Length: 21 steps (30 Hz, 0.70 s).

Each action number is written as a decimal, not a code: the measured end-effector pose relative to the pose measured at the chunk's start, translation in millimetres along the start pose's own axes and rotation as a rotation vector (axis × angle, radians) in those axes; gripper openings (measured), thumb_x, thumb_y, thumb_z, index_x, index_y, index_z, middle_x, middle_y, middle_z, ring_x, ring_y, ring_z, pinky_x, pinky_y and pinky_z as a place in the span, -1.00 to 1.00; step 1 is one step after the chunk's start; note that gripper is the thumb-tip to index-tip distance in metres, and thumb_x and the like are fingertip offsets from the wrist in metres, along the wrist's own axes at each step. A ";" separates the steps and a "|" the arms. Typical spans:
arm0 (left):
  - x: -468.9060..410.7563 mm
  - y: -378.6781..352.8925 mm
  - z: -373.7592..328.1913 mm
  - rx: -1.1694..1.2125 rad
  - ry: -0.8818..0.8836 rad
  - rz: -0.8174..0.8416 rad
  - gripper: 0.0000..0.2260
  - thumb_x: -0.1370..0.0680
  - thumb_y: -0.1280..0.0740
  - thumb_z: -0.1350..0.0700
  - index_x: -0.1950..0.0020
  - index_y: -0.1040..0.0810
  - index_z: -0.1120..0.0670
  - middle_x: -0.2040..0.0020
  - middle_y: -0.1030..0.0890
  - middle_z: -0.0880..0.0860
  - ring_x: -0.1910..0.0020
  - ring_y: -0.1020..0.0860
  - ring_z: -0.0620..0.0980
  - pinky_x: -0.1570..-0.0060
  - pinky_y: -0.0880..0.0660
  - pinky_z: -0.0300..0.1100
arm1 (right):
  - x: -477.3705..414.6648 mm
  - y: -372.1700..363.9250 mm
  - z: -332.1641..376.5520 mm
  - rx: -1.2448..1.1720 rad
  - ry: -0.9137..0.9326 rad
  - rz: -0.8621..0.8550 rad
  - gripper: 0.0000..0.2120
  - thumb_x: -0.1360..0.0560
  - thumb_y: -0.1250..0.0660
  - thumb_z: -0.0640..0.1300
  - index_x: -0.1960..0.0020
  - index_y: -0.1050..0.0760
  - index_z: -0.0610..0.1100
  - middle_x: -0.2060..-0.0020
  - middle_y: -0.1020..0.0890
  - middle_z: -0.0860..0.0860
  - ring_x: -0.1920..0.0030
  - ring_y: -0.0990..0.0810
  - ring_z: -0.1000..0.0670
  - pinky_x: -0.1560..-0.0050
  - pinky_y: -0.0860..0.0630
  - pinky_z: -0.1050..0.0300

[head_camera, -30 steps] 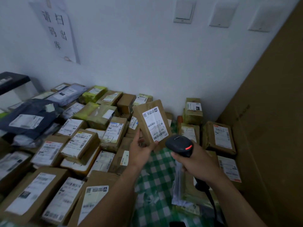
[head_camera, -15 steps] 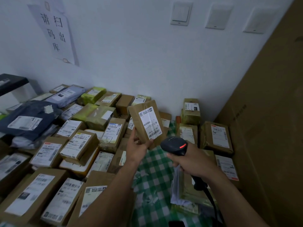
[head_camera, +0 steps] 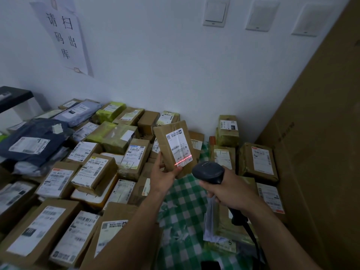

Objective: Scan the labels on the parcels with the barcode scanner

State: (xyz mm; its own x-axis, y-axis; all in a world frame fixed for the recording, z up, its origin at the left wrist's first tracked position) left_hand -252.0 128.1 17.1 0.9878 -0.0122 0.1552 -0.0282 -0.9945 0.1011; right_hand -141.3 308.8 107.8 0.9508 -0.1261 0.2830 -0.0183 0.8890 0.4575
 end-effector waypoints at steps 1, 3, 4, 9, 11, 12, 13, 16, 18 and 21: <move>-0.3 0.0 0.2 0.006 0.005 0.000 -0.18 -0.47 -0.58 0.17 -0.60 -0.25 -0.22 -0.31 -0.60 0.00 -0.27 -0.56 -0.01 -0.24 -0.55 -0.01 | -0.4 -0.2 -0.9 0.006 0.005 0.002 -0.67 -0.56 -0.49 -0.03 -0.27 -0.49 0.09 0.24 -0.68 0.06 0.41 -0.60 0.24 0.39 -0.48 0.34; 1.5 -0.3 -0.9 -0.004 0.007 0.008 -0.19 -0.48 -0.57 0.19 -0.60 -0.25 -0.22 -0.30 -0.60 0.00 -0.29 -0.56 0.00 -0.23 -0.55 -0.05 | -2.4 -0.7 -3.9 0.014 0.015 0.004 -0.68 -0.56 -0.49 -0.03 -0.26 -0.50 0.10 0.24 -0.69 0.07 0.40 -0.60 0.24 0.39 -0.47 0.35; 2.7 0.6 -1.3 -0.025 -0.001 0.010 -0.19 -0.49 -0.56 0.19 -0.61 -0.25 -0.21 -0.29 -0.61 0.00 -0.28 -0.57 -0.01 -0.22 -0.56 -0.06 | -4.2 -0.5 -7.1 0.008 0.017 0.006 -0.68 -0.56 -0.49 -0.02 -0.25 -0.49 0.13 0.21 -0.70 0.07 0.39 -0.60 0.23 0.38 -0.48 0.34; 13.7 8.5 17.9 -0.246 -0.049 0.021 -0.29 -0.49 -0.55 -0.02 -0.57 -0.30 -0.25 -0.27 -0.59 -0.16 -0.22 -0.57 -0.11 -0.23 -0.58 0.00 | -13.4 10.2 -29.6 -0.036 -0.005 -0.021 -0.66 -0.54 -0.51 -0.03 -0.25 -0.51 0.18 0.20 -0.64 0.17 0.32 -0.55 0.24 0.25 -0.47 0.24; 14.2 5.1 33.4 -0.359 -0.010 0.068 -0.35 -0.46 -0.52 -0.15 -0.50 -0.34 -0.28 -0.30 -0.60 -0.14 -0.24 -0.58 -0.07 -0.24 -0.59 0.09 | -17.1 15.3 -42.7 -0.050 -0.031 -0.025 -0.68 -0.56 -0.49 -0.07 -0.23 -0.50 0.18 0.28 -0.60 0.15 0.42 -0.53 0.27 0.38 -0.44 0.30; 13.3 1.6 39.9 -0.402 0.023 0.102 -0.41 -0.48 -0.50 -0.13 -0.47 -0.37 -0.24 -0.29 -0.61 -0.14 -0.23 -0.59 -0.06 -0.25 -0.58 0.09 | -19.8 16.3 -51.1 -0.054 -0.052 -0.025 -0.67 -0.56 -0.49 -0.08 -0.24 -0.49 0.18 0.30 -0.59 0.13 0.45 -0.53 0.26 0.42 -0.43 0.30; 10.0 -2.9 46.3 -0.450 0.047 0.146 -0.47 -0.51 -0.48 -0.08 -0.45 -0.40 -0.20 -0.26 -0.62 -0.14 -0.21 -0.59 -0.06 -0.26 -0.57 0.07 | -21.4 17.1 -58.5 -0.052 -0.074 -0.034 -0.66 -0.56 -0.49 -0.06 -0.26 -0.49 0.17 0.30 -0.59 0.13 0.43 -0.54 0.24 0.41 -0.44 0.27; -6.8 -27.3 71.6 -0.584 0.128 0.320 -0.55 -0.55 -0.40 -0.03 -0.43 -0.42 -0.15 -0.27 -0.64 -0.09 -0.23 -0.60 -0.01 -0.27 -0.55 0.04 | -29.4 19.3 -86.9 -0.039 -0.139 -0.085 -0.53 -0.47 -0.55 0.09 -0.33 -0.51 0.19 0.18 -0.64 0.12 0.24 -0.57 0.10 0.17 -0.49 0.11; -21.1 -42.6 94.9 -0.627 0.206 0.417 -0.56 -0.54 -0.39 -0.02 -0.41 -0.43 -0.11 -0.31 -0.61 -0.02 -0.27 -0.59 0.04 -0.28 -0.55 0.08 | -35.4 20.0 -105.7 -0.048 -0.175 -0.111 -0.34 -0.29 -0.53 0.28 -0.36 -0.48 0.23 0.07 -0.69 0.08 0.18 -0.58 0.03 0.10 -0.54 0.02; -42.0 -59.1 120.0 -0.593 0.278 0.477 -0.56 -0.58 -0.39 0.03 -0.45 -0.42 -0.06 -0.33 -0.58 0.03 -0.30 -0.58 0.12 -0.26 -0.57 0.15 | -45.8 21.2 -126.4 -0.013 -0.215 -0.122 -0.29 -0.28 -0.52 0.31 -0.40 -0.46 0.21 0.01 -0.70 0.05 0.10 -0.62 -0.02 0.03 -0.62 -0.04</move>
State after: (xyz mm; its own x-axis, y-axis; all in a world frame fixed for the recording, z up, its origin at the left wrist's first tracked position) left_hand -273.4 174.8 -113.3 0.7767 -0.3170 0.5443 -0.5906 -0.6668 0.4545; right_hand -146.1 389.1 -2.0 0.8581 -0.3226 0.3994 0.0983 0.8668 0.4890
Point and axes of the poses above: each hand's wrist, its own x-axis away from the middle knuckle, its own y-axis out of the back of the hand, z = x × y, the point moved 6 cm from there along -x, towards the middle knuckle
